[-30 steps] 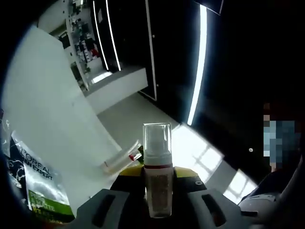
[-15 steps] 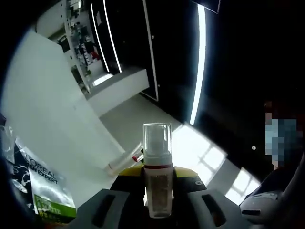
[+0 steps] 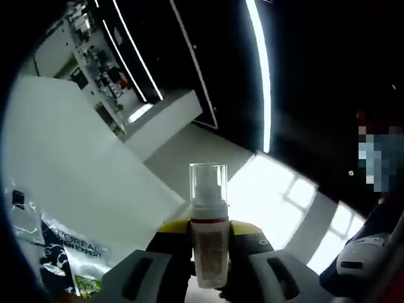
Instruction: Arrange the skincare products in the storage area until every visible bottle or jar stands upright without overlapping.
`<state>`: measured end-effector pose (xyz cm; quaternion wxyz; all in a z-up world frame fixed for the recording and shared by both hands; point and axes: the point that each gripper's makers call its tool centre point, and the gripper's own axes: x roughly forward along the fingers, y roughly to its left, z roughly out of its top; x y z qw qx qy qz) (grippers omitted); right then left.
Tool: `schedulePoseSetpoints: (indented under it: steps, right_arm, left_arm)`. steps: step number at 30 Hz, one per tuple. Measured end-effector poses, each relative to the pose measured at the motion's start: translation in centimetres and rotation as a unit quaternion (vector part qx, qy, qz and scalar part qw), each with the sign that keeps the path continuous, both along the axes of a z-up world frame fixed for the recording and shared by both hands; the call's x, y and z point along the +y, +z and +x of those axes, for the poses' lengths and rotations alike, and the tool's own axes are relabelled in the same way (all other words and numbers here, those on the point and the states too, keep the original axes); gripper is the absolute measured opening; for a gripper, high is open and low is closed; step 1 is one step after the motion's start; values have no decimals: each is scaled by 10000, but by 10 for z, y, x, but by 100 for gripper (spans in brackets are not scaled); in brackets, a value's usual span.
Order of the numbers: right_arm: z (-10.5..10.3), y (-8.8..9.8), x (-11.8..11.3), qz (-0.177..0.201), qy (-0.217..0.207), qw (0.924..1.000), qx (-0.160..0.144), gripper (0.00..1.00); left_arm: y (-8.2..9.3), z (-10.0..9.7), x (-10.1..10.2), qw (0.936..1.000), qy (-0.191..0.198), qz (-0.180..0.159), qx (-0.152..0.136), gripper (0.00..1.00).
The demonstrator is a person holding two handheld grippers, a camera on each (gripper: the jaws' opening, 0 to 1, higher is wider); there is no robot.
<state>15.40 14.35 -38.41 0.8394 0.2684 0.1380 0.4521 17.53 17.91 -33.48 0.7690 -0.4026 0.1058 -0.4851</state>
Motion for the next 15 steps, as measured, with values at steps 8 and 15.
schedulePoseSetpoints:
  steps: [8, 15]
  right_arm:
    - [5, 9, -12, -212, -377, 9985, -336, 91]
    - [11, 50, -27, 337, -833, 9912, -974, 100]
  left_arm:
    - [-8, 1, -4, 9975, 58, 647, -260, 20]
    - [-14, 3, -8, 9930, 143, 1075, -468, 20]
